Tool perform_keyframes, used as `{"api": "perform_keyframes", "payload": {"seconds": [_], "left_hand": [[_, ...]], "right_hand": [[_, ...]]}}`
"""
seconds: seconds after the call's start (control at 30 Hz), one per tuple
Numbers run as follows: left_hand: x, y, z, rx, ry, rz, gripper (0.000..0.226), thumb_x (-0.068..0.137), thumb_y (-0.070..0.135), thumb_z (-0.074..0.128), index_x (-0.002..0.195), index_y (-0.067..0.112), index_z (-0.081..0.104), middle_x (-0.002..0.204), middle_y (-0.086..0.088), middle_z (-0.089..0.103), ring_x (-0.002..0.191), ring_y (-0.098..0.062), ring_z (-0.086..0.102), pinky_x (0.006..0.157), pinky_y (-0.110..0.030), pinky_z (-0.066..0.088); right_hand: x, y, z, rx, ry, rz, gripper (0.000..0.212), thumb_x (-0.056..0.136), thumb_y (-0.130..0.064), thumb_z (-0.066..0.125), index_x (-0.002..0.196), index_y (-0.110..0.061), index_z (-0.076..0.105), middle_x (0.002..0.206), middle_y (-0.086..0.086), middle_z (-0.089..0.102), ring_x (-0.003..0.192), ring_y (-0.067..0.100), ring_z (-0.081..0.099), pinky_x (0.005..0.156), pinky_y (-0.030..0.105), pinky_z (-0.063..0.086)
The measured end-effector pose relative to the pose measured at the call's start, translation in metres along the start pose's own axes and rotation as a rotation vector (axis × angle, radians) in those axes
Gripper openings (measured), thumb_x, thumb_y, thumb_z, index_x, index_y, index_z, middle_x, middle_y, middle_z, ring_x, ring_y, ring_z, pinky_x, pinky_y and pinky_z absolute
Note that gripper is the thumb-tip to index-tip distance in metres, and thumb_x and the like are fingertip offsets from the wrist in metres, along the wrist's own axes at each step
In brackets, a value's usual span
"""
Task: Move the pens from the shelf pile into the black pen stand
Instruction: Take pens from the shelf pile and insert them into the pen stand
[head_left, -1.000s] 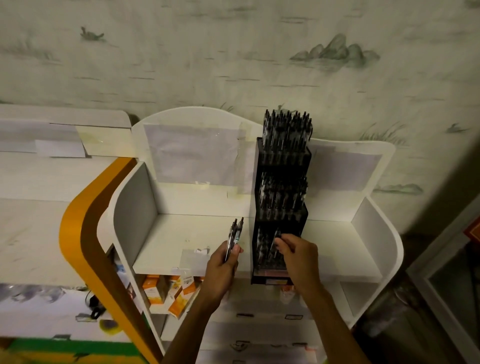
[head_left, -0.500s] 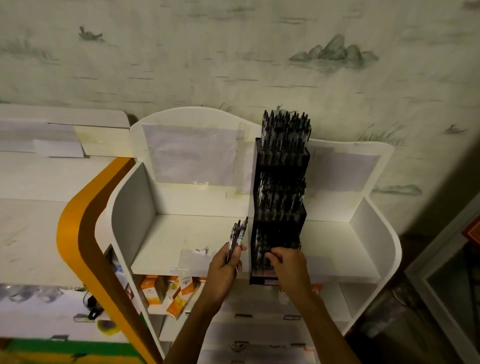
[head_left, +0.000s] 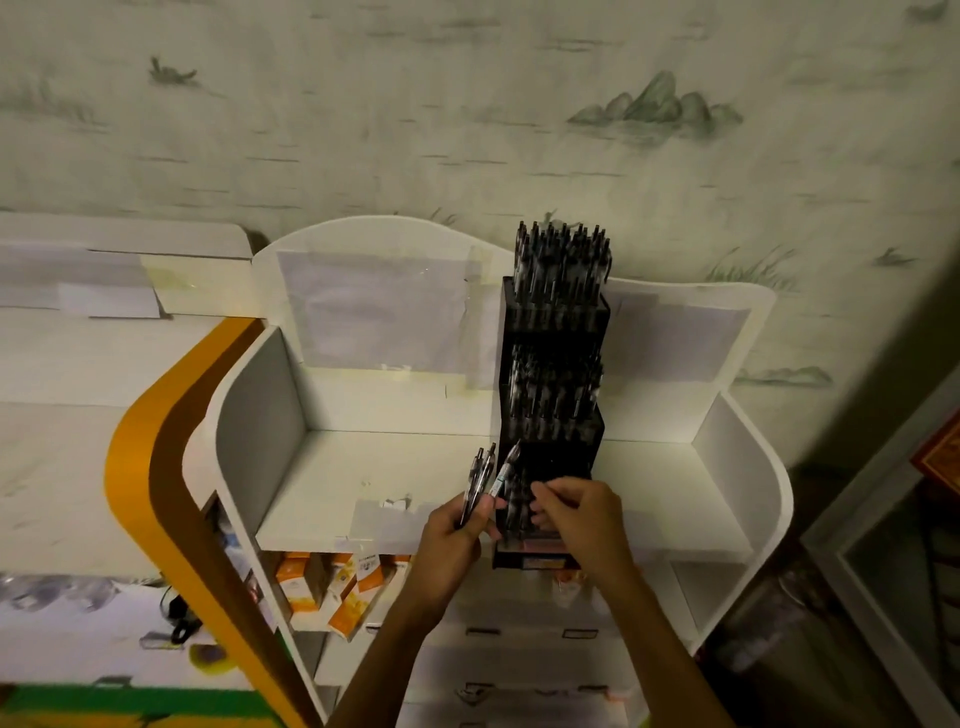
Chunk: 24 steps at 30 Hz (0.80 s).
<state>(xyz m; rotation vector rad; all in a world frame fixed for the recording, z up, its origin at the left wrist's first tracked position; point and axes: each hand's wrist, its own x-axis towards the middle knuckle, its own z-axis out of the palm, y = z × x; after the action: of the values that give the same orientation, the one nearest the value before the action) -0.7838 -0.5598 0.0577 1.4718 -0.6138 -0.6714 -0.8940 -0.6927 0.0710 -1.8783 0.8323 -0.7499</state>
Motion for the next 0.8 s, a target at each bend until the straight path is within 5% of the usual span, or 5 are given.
{"api": "perform_keyframes", "payload": {"seconds": [0.17,0.33,0.43,0.67,0.8], "left_hand": [[-0.001,0.004,0.006,0.023,-0.065,-0.014,0.034,0.103,0.033,0.048,0.098,0.01,0.074,0.066,-0.005,0.066,0.041,-0.005,0.041,0.045,-0.017,0.034],[-0.01,0.012,0.012,-0.034,-0.131,-0.019,0.034,0.106,0.024,0.043,0.107,0.003,0.07,0.072,-0.012,0.065,0.042,0.002,0.05,0.045,-0.009,0.036],[-0.008,0.009,0.012,-0.024,-0.151,-0.024,0.033,0.104,0.031,0.045,0.104,0.008,0.07,0.075,-0.014,0.07,0.04,-0.004,0.044,0.043,-0.016,0.035],[0.003,-0.008,0.005,0.275,0.149,0.11,0.031,0.102,0.041,0.047,0.086,0.025,0.067,0.063,0.0,0.066,0.047,-0.008,0.055,0.051,-0.028,0.047],[0.006,-0.01,-0.003,0.349,0.237,0.13,0.027,0.103,0.036,0.046,0.094,0.021,0.066,0.071,0.0,0.066,0.06,-0.003,0.058,0.058,-0.014,0.044]], "right_hand": [[0.004,-0.021,-0.006,0.376,-0.152,0.067,0.019,0.092,-0.013,0.065,0.11,-0.009,0.071,0.096,0.003,0.076,0.089,0.017,0.073,0.08,0.029,0.059],[0.003,-0.019,-0.01,0.443,-0.153,0.08,0.017,0.091,-0.011,0.067,0.106,-0.008,0.072,0.095,0.008,0.075,0.091,0.023,0.072,0.08,0.029,0.058],[0.003,-0.018,-0.012,0.447,-0.159,0.077,0.014,0.091,-0.011,0.067,0.103,-0.008,0.073,0.091,0.009,0.075,0.088,0.024,0.071,0.079,0.028,0.057],[0.007,-0.02,-0.026,0.517,-0.049,0.09,0.015,0.089,-0.009,0.067,0.102,-0.003,0.07,0.093,0.01,0.075,0.087,0.026,0.074,0.081,0.038,0.06],[0.013,-0.008,-0.034,0.279,0.065,-0.005,0.013,0.088,-0.013,0.069,0.099,-0.006,0.071,0.089,0.003,0.076,0.081,0.017,0.074,0.077,0.038,0.061]]}}
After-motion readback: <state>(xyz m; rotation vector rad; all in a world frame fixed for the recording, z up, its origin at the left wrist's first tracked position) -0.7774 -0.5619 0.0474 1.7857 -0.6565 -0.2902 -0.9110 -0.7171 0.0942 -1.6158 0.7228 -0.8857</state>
